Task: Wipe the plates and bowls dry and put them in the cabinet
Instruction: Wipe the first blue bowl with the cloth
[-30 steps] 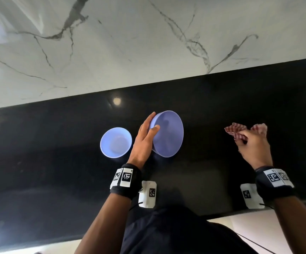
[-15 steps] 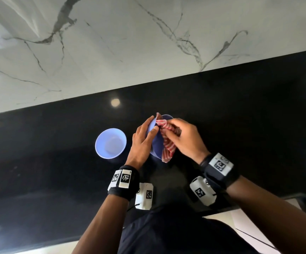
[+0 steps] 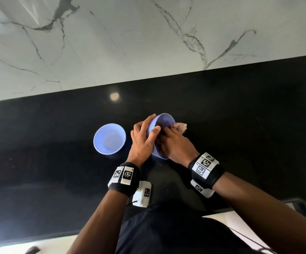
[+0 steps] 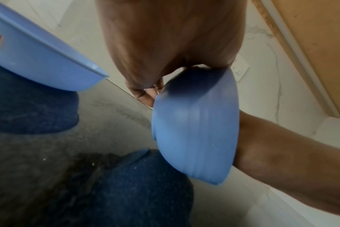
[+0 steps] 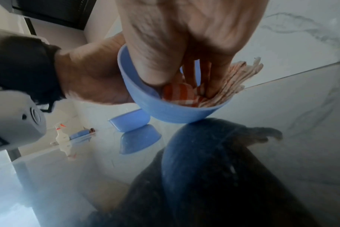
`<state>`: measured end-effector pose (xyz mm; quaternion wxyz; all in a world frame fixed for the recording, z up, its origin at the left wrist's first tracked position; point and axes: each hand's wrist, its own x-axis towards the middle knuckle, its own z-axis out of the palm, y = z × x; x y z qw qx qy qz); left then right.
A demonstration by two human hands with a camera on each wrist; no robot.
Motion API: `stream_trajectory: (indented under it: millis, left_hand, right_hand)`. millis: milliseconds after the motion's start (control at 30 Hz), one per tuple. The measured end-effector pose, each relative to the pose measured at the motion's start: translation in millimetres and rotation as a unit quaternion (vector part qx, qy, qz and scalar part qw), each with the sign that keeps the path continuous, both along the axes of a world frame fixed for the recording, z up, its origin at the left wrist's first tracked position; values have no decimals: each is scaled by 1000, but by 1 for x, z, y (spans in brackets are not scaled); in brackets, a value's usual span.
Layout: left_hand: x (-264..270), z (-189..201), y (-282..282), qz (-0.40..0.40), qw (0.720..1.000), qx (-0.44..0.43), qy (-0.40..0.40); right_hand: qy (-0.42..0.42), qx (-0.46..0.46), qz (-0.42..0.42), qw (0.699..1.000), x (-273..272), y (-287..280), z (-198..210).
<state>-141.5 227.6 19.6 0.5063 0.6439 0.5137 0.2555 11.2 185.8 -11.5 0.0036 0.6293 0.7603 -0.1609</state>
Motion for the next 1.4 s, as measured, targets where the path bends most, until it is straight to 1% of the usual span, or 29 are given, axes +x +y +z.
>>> stream_trajectory:
  millis: [133,167,200,233,267,300,333,367,400,433,500,533,600,667,733,833,900,967,1033,1100,1133,1200,1267,1300,1367,1400]
  left_hand:
    - [5,-3,-1,12,1000,14,-10]
    - [6,-4,-1,13,1000,19,-14]
    - [6,-4,-2,11,999,28,-15]
    - [6,-5,-2,7,999,39,-12]
    - [6,-6,-2,3,999,48,-8]
    - [6,-7,-2,0,999,53,-7]
    - [5,-7,-2,0,999,52,-8]
    - [4,-7,-2,2,999,47,-11]
    - [4,-7,-2,4,999,42,-14]
    - [4,-6,-2,6,999,40,-15]
    - [4,-5,-1,7,999,46,-12]
    - [3,-5,-1,8,999,47,-12]
    - [1,-6,0,11,999,35,-16]
    - [0,-8,1,15,999,28,-25]
    - [0,-8,0,11,999,32,-25]
    - [2,-7,-2,0,999,34,-26]
    - [0,-9,-3,2,999,29,-31]
    - [-3,-11,-4,12,999,24,-40]
    - [-5,-11,-5,17,999,19,-45]
    - [-5,-10,-6,17,999,11,-47]
    - [-4,-9,-5,16,999,8,-48]
    - [-4,-7,-4,21,999,6,-47]
    - [-3,-6,-2,20,999,4,-48]
    - [-3,-5,-2,21,999,1,-48]
    - [-4,-5,-3,26,998,-6,-52]
    - [-5,-5,-3,29,998,-7,-54]
  right_hand:
    - [97,37,-84,991,-8,-5,21]
    - [125,13,-106,986,-10,-7,29]
    - [167,-40,-126,977,-10,-8,37]
    - [240,-101,-152,954,-9,-9,41]
    - [333,-156,-182,912,-7,-10,44]
    - [428,-191,-211,858,-4,-12,48]
    - [501,-197,-232,810,-1,-15,50]
    - [546,-173,-250,781,2,-17,50]
    - [572,-131,-263,766,6,-18,50]
    - [579,-77,-270,765,9,-18,47]
    - [539,46,-270,796,12,-16,48]
    - [520,97,-270,804,12,-15,51]
    - [500,155,-271,808,10,-17,56]
    - [476,167,-263,823,6,-18,52]
    - [438,132,-245,855,0,-18,45]
    - [377,-13,-209,902,-10,-19,43]
    - [340,-58,-163,924,-15,-21,45]
    - [335,-76,-141,928,-16,-21,46]
    - [357,-115,-140,916,-11,-18,42]
    - [411,-139,-147,889,-2,-18,39]
    - [459,-135,-159,864,3,-17,39]
    - [563,-109,-205,793,12,-14,45]
    - [639,-61,-269,718,24,-9,56]
    - [672,-36,-298,677,31,-5,61]
    - [734,6,-328,594,43,-1,70]
    - [756,25,-329,565,48,-1,74]
